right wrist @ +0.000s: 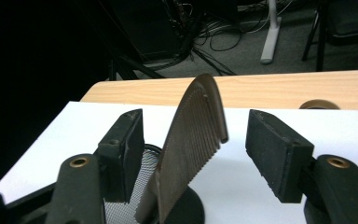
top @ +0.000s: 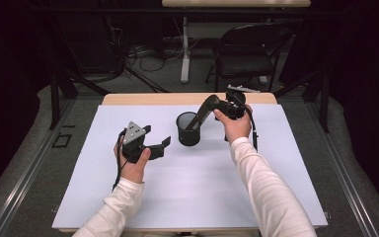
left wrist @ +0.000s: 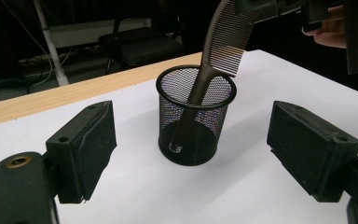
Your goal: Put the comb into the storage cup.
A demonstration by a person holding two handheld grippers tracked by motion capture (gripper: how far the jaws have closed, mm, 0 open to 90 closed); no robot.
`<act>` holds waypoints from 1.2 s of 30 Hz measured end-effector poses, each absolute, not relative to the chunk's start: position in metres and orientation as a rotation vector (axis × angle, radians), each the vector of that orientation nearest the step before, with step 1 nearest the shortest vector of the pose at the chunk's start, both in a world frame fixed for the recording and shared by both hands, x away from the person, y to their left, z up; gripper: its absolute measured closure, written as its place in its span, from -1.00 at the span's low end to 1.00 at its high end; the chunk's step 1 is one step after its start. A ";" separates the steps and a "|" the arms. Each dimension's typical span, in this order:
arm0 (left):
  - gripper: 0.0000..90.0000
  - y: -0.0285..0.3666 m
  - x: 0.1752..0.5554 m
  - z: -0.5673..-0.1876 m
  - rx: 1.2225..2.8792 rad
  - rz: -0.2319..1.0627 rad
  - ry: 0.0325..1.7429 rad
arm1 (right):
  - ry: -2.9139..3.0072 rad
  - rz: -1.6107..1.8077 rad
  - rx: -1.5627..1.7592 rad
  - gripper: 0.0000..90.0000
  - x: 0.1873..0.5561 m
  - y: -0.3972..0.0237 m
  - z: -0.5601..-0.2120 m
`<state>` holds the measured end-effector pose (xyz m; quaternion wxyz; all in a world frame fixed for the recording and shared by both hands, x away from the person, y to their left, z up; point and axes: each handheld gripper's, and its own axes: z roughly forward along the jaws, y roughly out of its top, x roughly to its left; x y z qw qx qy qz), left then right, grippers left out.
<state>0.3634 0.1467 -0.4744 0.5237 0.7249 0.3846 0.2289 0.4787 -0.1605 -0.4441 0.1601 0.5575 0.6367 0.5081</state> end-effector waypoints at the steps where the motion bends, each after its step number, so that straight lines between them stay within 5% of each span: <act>1: -0.65 0.147 0.363 -0.474 1.735 0.547 0.921 | 1.821 1.446 1.589 -0.17 0.478 -0.161 -0.444; 36: -0.65 0.149 0.363 -0.473 1.728 0.547 0.916 | 1.740 1.442 1.547 -0.46 0.461 -0.181 -0.420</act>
